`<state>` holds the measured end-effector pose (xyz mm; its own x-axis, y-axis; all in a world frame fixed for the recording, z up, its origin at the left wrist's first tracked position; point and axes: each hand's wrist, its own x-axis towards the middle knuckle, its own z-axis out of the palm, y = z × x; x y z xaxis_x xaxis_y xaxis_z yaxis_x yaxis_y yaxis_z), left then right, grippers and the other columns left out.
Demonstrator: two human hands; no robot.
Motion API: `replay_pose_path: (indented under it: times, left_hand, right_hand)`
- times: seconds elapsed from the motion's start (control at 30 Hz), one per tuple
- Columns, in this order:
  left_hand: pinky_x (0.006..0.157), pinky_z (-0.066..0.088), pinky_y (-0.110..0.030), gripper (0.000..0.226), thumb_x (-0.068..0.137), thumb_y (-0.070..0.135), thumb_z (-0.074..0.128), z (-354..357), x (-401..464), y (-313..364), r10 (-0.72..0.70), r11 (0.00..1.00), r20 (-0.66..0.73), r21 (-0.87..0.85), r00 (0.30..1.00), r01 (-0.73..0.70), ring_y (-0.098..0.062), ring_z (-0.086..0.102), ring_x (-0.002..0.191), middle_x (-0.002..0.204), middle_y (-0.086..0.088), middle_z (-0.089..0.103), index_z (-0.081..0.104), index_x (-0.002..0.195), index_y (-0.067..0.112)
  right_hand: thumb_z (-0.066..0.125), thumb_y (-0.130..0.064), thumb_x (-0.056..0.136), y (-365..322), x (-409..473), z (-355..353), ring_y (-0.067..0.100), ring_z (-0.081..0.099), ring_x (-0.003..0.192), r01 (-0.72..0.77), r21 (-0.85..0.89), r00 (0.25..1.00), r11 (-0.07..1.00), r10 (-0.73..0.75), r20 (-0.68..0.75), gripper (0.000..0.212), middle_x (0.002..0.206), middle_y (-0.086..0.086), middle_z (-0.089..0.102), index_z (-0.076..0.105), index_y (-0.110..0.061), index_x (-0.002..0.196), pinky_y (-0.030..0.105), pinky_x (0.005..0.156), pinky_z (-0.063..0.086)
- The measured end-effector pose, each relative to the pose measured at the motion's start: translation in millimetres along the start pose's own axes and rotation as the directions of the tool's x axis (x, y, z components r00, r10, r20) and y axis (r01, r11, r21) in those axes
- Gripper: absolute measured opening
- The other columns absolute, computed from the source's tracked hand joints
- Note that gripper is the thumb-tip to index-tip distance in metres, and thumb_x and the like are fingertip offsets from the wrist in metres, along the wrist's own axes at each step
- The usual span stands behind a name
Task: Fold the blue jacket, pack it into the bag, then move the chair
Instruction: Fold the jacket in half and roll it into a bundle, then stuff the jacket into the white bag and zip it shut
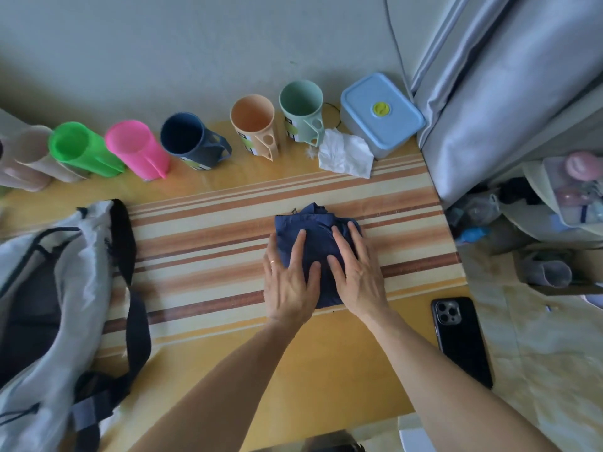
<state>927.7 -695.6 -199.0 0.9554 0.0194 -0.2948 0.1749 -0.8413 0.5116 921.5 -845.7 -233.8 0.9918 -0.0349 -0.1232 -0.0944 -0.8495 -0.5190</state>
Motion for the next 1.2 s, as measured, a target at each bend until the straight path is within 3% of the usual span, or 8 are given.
replay_pose_path:
  times: [0.2,0.4,0.57,0.7,0.8,0.93,1.03,1.2]
  left_hand:
    - [0.087,0.056,-0.044,0.074,0.091,0.035,0.066,-37,-19,9,-0.38,0.698,0.202,-0.578,0.903,0.423,-0.028,0.061,0.108,0.129,-0.008,0.061,0.02,0.149,0.035]
    - [0.074,0.056,-0.02,0.055,0.093,0.018,0.071,-120,-39,-32,-0.222,0.544,0.182,-0.792,0.958,0.277,-0.004,0.068,0.095,0.114,0.008,0.065,0.047,0.139,0.035]
    - [0.07,0.056,-0.016,0.057,0.092,0.011,0.072,-208,-62,-98,-0.237,0.516,0.027,-0.843,0.971,0.149,0.001,0.071,0.085,0.103,0.008,0.069,0.05,0.139,0.036]
    - [0.076,0.054,-0.017,0.047,0.095,0.029,0.069,-269,-79,-166,-0.263,0.691,-0.135,-0.717,0.955,0.089,-0.009,0.067,0.106,0.123,0.004,0.062,0.05,0.137,0.037]
    - [0.102,0.042,-0.037,0.026,0.097,0.037,0.06,-297,-92,-234,-0.293,0.954,-0.422,-0.186,0.858,0.235,-0.026,0.047,0.123,0.132,-0.007,0.049,0.063,0.122,0.034]
    - [0.105,0.032,-0.048,0.037,0.079,0.014,0.066,-321,-108,-318,-0.239,0.849,-0.343,0.38,0.908,0.367,-0.044,0.04,0.132,0.148,-0.017,0.043,0.068,0.114,0.023]
    - [0.08,0.049,-0.042,0.066,0.075,-0.004,0.055,-334,-115,-346,-0.268,0.894,-0.154,0.328,0.951,0.305,-0.037,0.064,0.108,0.141,-0.009,0.055,0.054,0.138,0.014]
    - [0.07,0.056,-0.039,0.072,0.068,-0.011,0.06,-347,-135,-359,-0.08,0.972,-0.268,0.194,0.96,0.135,-0.037,0.071,0.099,0.134,-0.012,0.063,0.058,0.138,0.006]
  right_hand:
    - [0.064,-0.028,0.096,-31,-18,-8,0.03,0.05,0.127,-0.119,0.359,0.972,0.926,0.182,-0.147,0.044,0.139,0.016,0.04,0.06,-0.021,0.139,0.051,0.104,0.049]
    - [0.074,-0.048,0.086,-102,-26,-36,0.013,0.046,0.129,-0.39,0.661,0.916,0.641,0.341,0.21,0.059,0.141,-0.003,0.042,0.049,-0.051,0.139,0.041,0.11,0.043]
    - [0.075,-0.045,0.086,-213,-33,-17,0.013,0.069,0.113,-0.579,0.784,0.815,0.226,0.178,0.551,0.051,0.126,-0.019,0.07,0.05,-0.061,0.128,0.045,0.092,0.059]
    - [0.077,-0.028,0.087,-299,-34,26,0.018,0.068,0.115,-0.509,0.827,0.861,0.238,0.153,0.485,0.062,0.128,-0.015,0.069,0.048,-0.058,0.134,0.051,0.095,0.057]
    - [0.076,-0.026,0.088,-350,-38,54,0.003,0.061,0.12,-0.382,0.83,0.923,0.407,0.12,0.366,0.06,0.133,-0.019,0.063,0.05,-0.053,0.135,0.037,0.101,0.053]
    - [0.071,-0.02,0.092,-397,-44,85,0.006,0.059,0.12,-0.285,0.776,0.957,0.563,0.127,0.259,0.052,0.134,-0.012,0.061,0.052,-0.034,0.139,0.027,0.101,0.049]
    - [0.069,-0.02,0.094,-426,-49,114,0.007,0.059,0.114,-0.335,0.74,0.94,0.583,0.153,0.305,0.05,0.126,-0.014,0.062,0.052,-0.033,0.139,0.036,0.106,0.048]
    - [0.065,-0.02,0.096,-483,-57,165,0.008,0.051,0.118,-0.359,0.693,0.919,0.625,0.11,0.378,0.055,0.129,-0.013,0.054,0.044,-0.028,0.146,0.021,0.097,0.044]
